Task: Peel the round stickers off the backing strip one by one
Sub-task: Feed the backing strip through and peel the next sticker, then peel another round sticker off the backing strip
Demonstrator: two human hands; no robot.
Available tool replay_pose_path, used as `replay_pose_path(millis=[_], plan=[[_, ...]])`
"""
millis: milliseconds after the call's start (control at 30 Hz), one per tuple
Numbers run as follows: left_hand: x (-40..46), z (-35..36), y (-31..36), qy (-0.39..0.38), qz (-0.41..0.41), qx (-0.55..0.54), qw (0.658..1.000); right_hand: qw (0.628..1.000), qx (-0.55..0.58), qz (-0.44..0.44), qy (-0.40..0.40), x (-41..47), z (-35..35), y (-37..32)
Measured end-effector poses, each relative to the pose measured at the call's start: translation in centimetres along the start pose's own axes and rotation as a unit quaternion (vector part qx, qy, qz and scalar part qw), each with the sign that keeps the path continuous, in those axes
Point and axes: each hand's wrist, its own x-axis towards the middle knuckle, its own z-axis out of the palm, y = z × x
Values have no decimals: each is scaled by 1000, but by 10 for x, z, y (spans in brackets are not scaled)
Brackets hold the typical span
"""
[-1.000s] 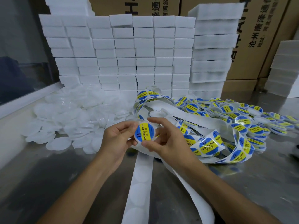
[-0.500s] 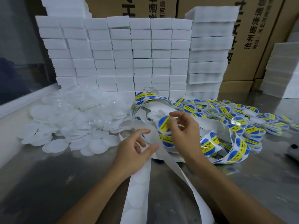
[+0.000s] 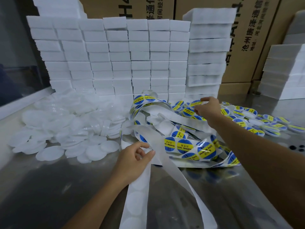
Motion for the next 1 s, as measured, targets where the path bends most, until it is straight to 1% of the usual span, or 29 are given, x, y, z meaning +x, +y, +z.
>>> replay_pose_path(millis=[67,267,433,500,533,633,800,833,900,933,1000], plan=[[0,0,-2,10,-7,-10,1000,999,-31,6,6,8,0,8],[3,2,-3,18,-10,-13,1000,997,-63,43,5,24,-3,16],[3,2,-3,18,-11,-11,1000,996,-80,22,40,21,-7,14],[3,2,-2,17,-10,-10,1000,996,-67,-5,57,11,-7,10],[2,2,-1,16,-10,-11,1000,997,-53,-25,52,2,-5,8],[2,1,0,11,-12,-20,1000,996,-21,-87,-1,-34,5,0],[0,-2,1,4,-14,-36,999,978,-66,-166,-108,-105,31,-5],[0,-2,1,1,-15,-35,999,970,-97,-177,-136,-118,35,-4],[0,-3,2,-3,-12,-32,999,940,-206,-202,-182,-135,43,-2],[0,-3,2,-4,-11,-31,999,925,-251,-213,-190,-142,45,-1],[-1,-3,2,-5,-7,-30,1000,912,-284,-230,-187,-150,49,2]])
